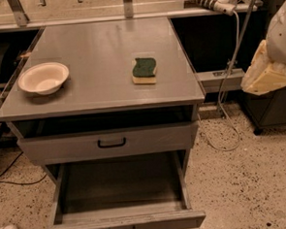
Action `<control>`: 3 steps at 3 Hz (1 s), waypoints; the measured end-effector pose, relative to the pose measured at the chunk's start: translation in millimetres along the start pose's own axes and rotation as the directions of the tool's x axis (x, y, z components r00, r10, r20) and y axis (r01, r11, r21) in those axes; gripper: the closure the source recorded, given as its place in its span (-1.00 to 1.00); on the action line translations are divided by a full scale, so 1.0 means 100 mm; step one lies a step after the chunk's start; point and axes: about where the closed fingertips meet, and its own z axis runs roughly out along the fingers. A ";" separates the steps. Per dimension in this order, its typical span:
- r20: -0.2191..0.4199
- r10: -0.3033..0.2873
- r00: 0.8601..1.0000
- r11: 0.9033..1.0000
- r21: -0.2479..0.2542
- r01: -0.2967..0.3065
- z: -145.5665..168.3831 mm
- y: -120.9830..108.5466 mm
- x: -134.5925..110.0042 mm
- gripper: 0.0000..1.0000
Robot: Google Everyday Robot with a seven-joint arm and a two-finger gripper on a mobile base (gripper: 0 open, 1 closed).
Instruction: Close middle drawer
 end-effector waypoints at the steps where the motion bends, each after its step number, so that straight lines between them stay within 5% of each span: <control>1: 0.006 -0.001 1.000 1.000 0.022 0.001 0.04 0.05 0.04 1.00; 2: -0.024 0.028 0.999 1.000 0.011 -0.028 0.26 0.37 0.15 1.00; 3: -0.065 0.079 0.995 0.992 -0.097 -0.085 0.77 0.89 0.36 1.00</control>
Offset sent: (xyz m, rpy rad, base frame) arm -0.0847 -0.0044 -0.1354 -0.0678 0.1732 -0.0762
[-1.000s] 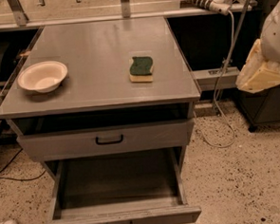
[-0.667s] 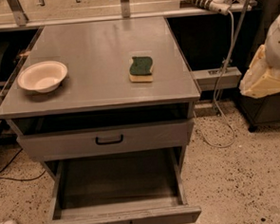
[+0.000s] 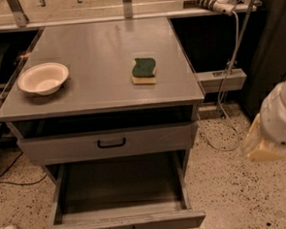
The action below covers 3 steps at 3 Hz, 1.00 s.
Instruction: Close middle drawer
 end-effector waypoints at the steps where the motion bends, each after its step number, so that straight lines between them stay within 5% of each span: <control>1: -0.048 0.042 0.998 0.987 -0.150 -0.049 0.65 0.53 0.23 1.00; 2: -0.048 0.042 0.998 0.987 -0.150 -0.049 0.65 0.53 0.23 1.00; 3: -0.025 0.064 0.998 0.974 -0.216 -0.068 1.08 0.75 0.20 1.00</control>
Offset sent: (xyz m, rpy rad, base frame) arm -0.0326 0.0048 -0.0573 0.0190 0.1197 -0.0244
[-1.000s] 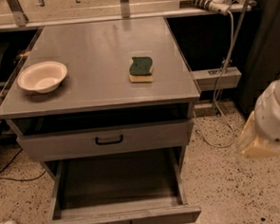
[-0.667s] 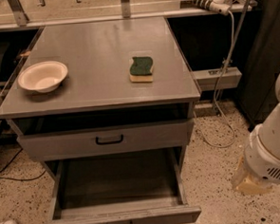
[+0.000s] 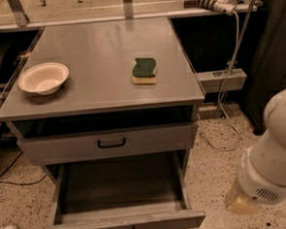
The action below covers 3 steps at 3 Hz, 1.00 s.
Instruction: Close middle drawer
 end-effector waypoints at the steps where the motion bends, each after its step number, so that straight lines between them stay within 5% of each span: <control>1: 0.034 0.013 0.999 0.993 -0.115 -0.009 0.86 0.19 -0.16 1.00; 2: 0.058 0.027 0.998 0.977 -0.212 -0.014 1.56 0.34 -0.33 1.00; 3: 0.058 0.027 0.998 0.977 -0.212 -0.014 1.56 0.34 -0.33 1.00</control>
Offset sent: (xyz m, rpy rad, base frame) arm -0.0349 0.1067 -0.2079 0.1938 0.2672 0.0164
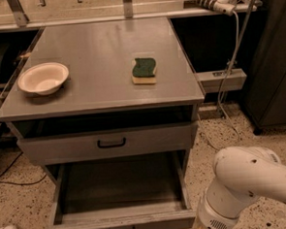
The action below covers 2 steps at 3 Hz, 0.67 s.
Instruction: Close middle drawer
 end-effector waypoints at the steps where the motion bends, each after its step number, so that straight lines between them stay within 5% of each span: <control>1: 0.036 0.020 0.999 0.999 -0.029 -0.018 0.29 0.00 0.00 1.00; 2: 0.107 0.065 0.992 0.997 -0.053 -0.060 0.98 -0.29 -0.26 1.00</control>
Offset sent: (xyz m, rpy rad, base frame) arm 0.0155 0.0443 -0.1117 0.1187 0.0414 -0.1112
